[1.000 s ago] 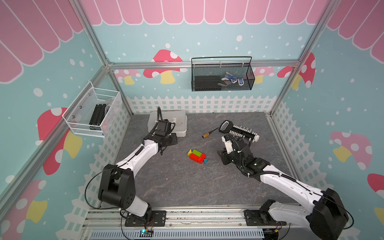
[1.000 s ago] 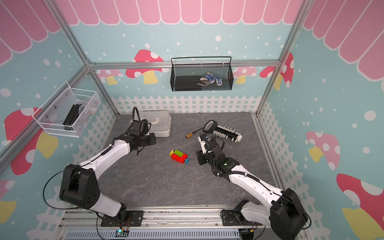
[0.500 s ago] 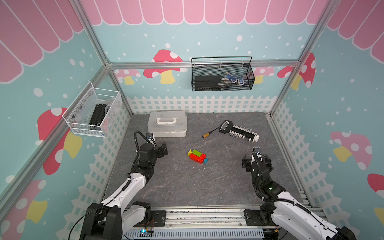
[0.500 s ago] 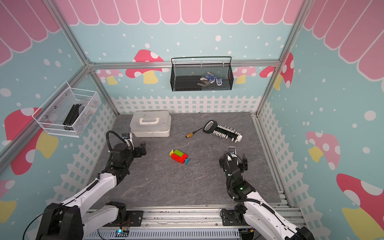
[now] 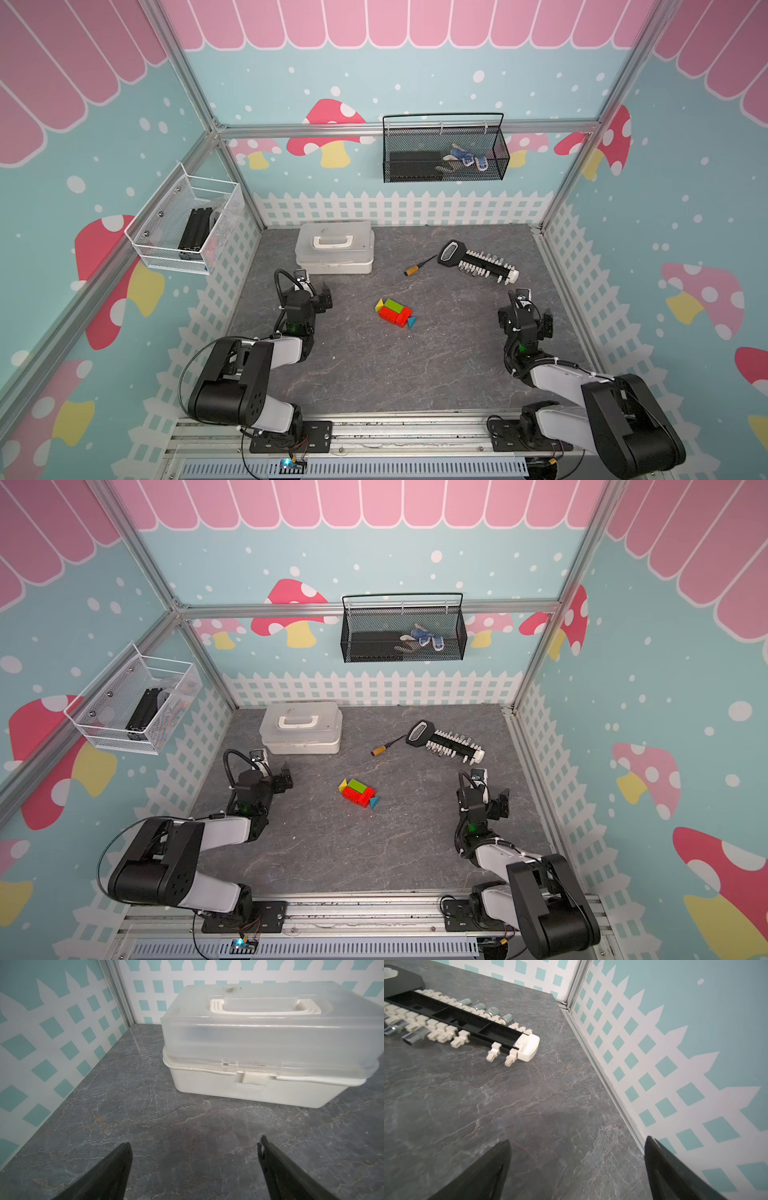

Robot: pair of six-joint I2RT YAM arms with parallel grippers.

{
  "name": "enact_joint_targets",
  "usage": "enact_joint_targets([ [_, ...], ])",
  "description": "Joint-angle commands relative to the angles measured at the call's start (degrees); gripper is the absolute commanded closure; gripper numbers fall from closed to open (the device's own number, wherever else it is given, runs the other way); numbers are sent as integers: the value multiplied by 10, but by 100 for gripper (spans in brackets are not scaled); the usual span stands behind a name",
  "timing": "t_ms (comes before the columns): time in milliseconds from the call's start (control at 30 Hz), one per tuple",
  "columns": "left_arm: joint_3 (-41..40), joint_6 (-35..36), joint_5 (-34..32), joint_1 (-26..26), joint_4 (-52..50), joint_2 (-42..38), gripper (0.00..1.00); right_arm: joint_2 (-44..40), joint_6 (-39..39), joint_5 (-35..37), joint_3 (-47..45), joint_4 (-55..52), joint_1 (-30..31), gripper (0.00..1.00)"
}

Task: Assemble a piece of candy with building blocks
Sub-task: Reset both arms

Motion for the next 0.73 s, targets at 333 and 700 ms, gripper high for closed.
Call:
enact_joint_targets([
  [333,6,-10,40,30,34,5,1,134,23,-171,48,153,-61,1],
  [700,6,-9,37,27,38,7,1,137,21,-171,46,161,-61,1],
])
